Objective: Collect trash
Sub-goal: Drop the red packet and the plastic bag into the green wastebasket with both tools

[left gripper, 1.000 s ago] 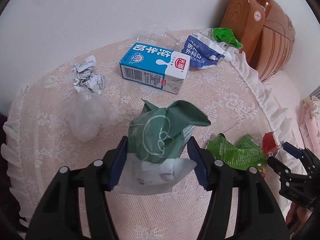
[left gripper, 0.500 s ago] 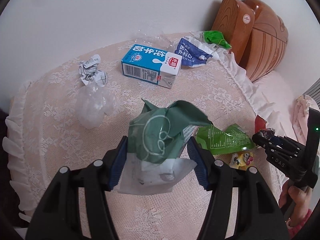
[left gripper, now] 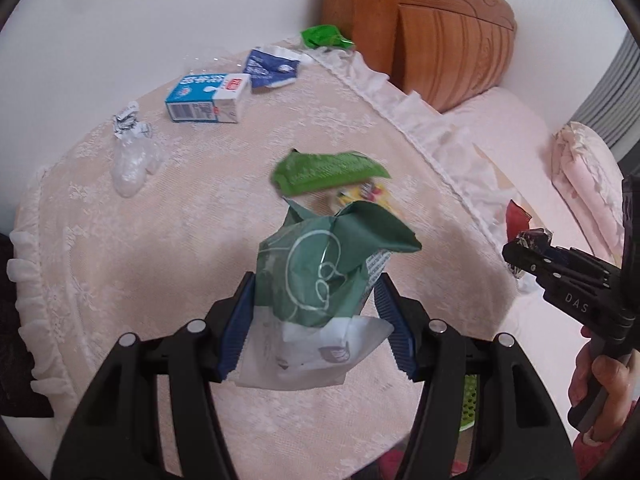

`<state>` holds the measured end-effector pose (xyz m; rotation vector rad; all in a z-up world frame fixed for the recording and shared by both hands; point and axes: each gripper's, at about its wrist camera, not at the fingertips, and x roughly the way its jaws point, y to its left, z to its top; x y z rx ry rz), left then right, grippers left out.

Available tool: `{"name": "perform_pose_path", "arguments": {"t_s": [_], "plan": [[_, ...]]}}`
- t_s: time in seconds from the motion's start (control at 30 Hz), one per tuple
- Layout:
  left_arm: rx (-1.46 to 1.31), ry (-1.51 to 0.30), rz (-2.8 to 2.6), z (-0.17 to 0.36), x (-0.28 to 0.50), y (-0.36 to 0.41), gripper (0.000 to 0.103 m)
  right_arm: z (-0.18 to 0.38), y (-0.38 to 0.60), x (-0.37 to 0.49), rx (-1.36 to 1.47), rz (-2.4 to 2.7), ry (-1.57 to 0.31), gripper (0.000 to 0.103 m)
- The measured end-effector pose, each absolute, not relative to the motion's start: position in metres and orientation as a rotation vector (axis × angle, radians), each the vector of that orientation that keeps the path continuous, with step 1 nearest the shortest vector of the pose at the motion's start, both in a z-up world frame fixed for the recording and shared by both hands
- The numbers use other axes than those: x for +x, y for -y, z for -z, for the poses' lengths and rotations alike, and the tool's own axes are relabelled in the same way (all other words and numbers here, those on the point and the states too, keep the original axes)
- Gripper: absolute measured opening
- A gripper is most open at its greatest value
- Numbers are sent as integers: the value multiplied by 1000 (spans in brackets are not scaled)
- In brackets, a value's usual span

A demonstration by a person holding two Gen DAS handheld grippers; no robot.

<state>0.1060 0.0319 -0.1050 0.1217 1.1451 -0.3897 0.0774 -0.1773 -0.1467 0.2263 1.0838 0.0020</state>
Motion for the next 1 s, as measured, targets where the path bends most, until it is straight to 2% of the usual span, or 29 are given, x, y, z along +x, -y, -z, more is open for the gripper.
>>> {"name": "perform_pose_path", "arguments": {"t_s": [0.27, 0.63, 1.0], "plan": [[204, -1173, 527, 111, 26, 34, 58, 149, 207, -12, 285, 52, -1089, 35], [347, -1147, 675, 114, -38, 120, 58, 141, 267, -90, 348, 176, -1019, 35], [525, -1259, 867, 200, -109, 218, 58, 173, 328, -176, 440, 364, -1108, 35]]}}
